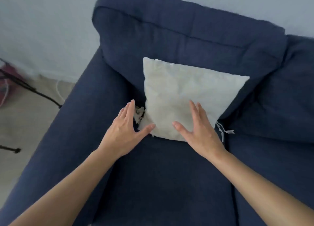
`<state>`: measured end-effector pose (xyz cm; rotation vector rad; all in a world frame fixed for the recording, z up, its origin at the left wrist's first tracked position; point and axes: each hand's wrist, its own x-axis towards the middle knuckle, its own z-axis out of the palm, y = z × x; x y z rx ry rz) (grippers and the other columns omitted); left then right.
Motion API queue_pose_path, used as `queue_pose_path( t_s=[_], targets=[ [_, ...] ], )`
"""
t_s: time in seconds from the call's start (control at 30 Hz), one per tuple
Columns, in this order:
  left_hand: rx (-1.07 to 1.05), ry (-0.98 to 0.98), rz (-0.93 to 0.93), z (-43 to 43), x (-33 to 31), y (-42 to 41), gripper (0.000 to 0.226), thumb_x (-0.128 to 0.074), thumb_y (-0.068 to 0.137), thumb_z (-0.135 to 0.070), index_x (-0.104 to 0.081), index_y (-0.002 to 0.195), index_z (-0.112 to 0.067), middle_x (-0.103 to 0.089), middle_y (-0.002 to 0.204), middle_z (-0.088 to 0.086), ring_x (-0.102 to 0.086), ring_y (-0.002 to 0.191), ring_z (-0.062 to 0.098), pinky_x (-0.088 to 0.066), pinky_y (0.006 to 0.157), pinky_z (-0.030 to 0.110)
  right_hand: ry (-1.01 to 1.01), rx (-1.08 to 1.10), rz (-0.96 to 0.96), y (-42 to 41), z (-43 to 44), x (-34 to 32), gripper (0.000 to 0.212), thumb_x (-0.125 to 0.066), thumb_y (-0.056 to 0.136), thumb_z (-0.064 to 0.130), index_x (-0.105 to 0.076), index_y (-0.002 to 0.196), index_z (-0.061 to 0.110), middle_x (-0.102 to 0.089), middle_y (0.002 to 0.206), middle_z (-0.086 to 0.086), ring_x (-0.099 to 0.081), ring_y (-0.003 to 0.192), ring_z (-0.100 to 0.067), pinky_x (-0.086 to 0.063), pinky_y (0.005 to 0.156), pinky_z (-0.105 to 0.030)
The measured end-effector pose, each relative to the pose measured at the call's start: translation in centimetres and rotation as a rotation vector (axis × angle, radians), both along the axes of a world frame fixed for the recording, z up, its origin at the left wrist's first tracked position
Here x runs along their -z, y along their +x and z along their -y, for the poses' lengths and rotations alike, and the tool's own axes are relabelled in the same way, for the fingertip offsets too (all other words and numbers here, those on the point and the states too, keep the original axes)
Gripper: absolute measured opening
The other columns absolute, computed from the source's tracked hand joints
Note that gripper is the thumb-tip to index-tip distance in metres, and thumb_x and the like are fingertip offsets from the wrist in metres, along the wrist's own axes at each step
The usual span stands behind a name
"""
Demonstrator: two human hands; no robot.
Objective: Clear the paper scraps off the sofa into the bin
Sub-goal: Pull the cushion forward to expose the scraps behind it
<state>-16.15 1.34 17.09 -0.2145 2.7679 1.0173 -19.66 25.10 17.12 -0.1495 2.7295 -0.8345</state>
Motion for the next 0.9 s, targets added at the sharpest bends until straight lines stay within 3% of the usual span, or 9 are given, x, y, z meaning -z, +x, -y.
queue_pose_path(
  t_s=[0.13, 0.27, 0.4, 0.5, 0.57, 0.67, 0.77, 0.83, 0.9],
  targets=[
    [0.009, 0.063, 0.019, -4.7, 2.6, -4.2, 0.107, -0.055, 0.076, -0.076, 0.006, 0.153, -0.033, -0.006, 0.162, -0.013, -0.015, 0.146, 0.01, -0.028, 0.11, 0.032, -0.1, 0.209, -0.003, -1.8, -5.7, 2.5, 0.106, -0.051, 0.084, 0.076, 0.012, 0.158, 0.035, 0.012, 0.17, 0.0, 0.001, 0.157, -0.018, -0.024, 0.122, -0.047],
    [-0.045, 0.135, 0.048, -6.0, 5.6, -8.7, 0.123, -0.061, 0.06, -0.087, 0.01, 0.15, -0.042, -0.005, 0.162, -0.015, -0.022, 0.146, 0.016, -0.037, 0.11, 0.049, -0.352, 0.46, -0.006, -5.8, -8.9, 5.8, 0.128, -0.074, 0.075, 0.066, 0.019, 0.157, 0.033, 0.014, 0.169, 0.002, 0.008, 0.156, -0.014, -0.02, 0.124, -0.048],
    [-0.163, 0.29, 0.019, -6.1, 8.0, -12.9, 0.139, -0.077, 0.053, -0.078, 0.022, 0.145, -0.047, -0.003, 0.161, -0.016, -0.019, 0.146, 0.014, -0.029, 0.114, 0.046, -0.585, 0.572, 0.067, -10.3, -10.7, 8.5, 0.141, -0.087, 0.063, 0.062, 0.022, 0.152, 0.046, -0.008, 0.167, 0.016, -0.02, 0.151, -0.007, -0.025, 0.123, -0.039],
    [-0.21, 0.377, -0.041, -6.5, 9.2, -14.1, 0.137, -0.083, 0.053, -0.071, 0.016, 0.146, -0.047, -0.016, 0.158, -0.015, -0.028, 0.141, 0.012, -0.03, 0.114, 0.046, -0.609, 0.497, 0.062, -11.6, -11.1, 9.2, 0.13, -0.085, 0.077, 0.043, 0.019, 0.155, 0.041, -0.026, 0.15, 0.029, -0.044, 0.124, 0.013, -0.035, 0.103, -0.018],
    [-0.234, 0.317, -0.084, -7.2, 9.4, -14.1, 0.129, -0.082, 0.058, -0.067, 0.005, 0.15, -0.042, -0.029, 0.147, -0.013, -0.034, 0.129, 0.007, -0.033, 0.108, 0.039, -0.586, 0.452, 0.055, -12.0, -10.9, 9.1, 0.12, -0.083, 0.081, 0.039, 0.011, 0.156, 0.04, -0.037, 0.14, 0.033, -0.051, 0.107, 0.024, -0.041, 0.099, -0.017],
    [-0.272, 0.248, -0.171, -8.8, 7.3, -12.2, 0.104, -0.078, 0.067, -0.062, -0.017, 0.147, -0.036, -0.038, 0.132, -0.017, -0.041, 0.117, 0.003, -0.042, 0.1, 0.039, -0.581, 0.45, 0.017, -10.9, -10.3, 7.2, 0.105, -0.081, 0.083, 0.038, -0.005, 0.156, 0.036, -0.051, 0.139, 0.025, -0.056, 0.116, 0.011, -0.048, 0.104, -0.028],
    [-0.309, 0.267, -0.218, -10.2, 3.3, -9.2, 0.088, -0.074, 0.073, -0.059, -0.027, 0.144, -0.037, -0.048, 0.133, -0.018, -0.05, 0.119, 0.004, -0.047, 0.097, 0.038, -0.576, 0.487, -0.003, -7.9, -10.7, 3.3, 0.087, -0.077, 0.085, 0.042, -0.02, 0.151, 0.039, -0.061, 0.122, 0.034, -0.061, 0.107, 0.015, -0.052, 0.086, -0.014],
    [-0.329, 0.277, -0.197, -10.5, 0.9, -6.8, 0.082, -0.073, 0.071, -0.058, -0.032, 0.14, -0.044, -0.054, 0.128, -0.022, -0.053, 0.113, -0.001, -0.047, 0.091, 0.032, -0.58, 0.495, 0.058, -5.2, -11.5, 0.6, 0.082, -0.076, 0.082, 0.051, -0.024, 0.145, 0.048, -0.06, 0.115, 0.042, -0.062, 0.1, 0.018, -0.051, 0.075, -0.014],
    [-0.326, 0.282, -0.117, -10.8, -0.6, -3.7, 0.083, -0.074, 0.067, -0.06, -0.032, 0.138, -0.052, -0.058, 0.122, -0.025, -0.055, 0.107, -0.006, -0.045, 0.083, 0.024, -0.546, 0.553, 0.161, -2.3, -12.3, -0.4, 0.086, -0.076, 0.072, 0.066, -0.025, 0.14, 0.058, -0.064, 0.11, 0.039, -0.065, 0.095, 0.011, -0.046, 0.075, -0.016]
  ],
)
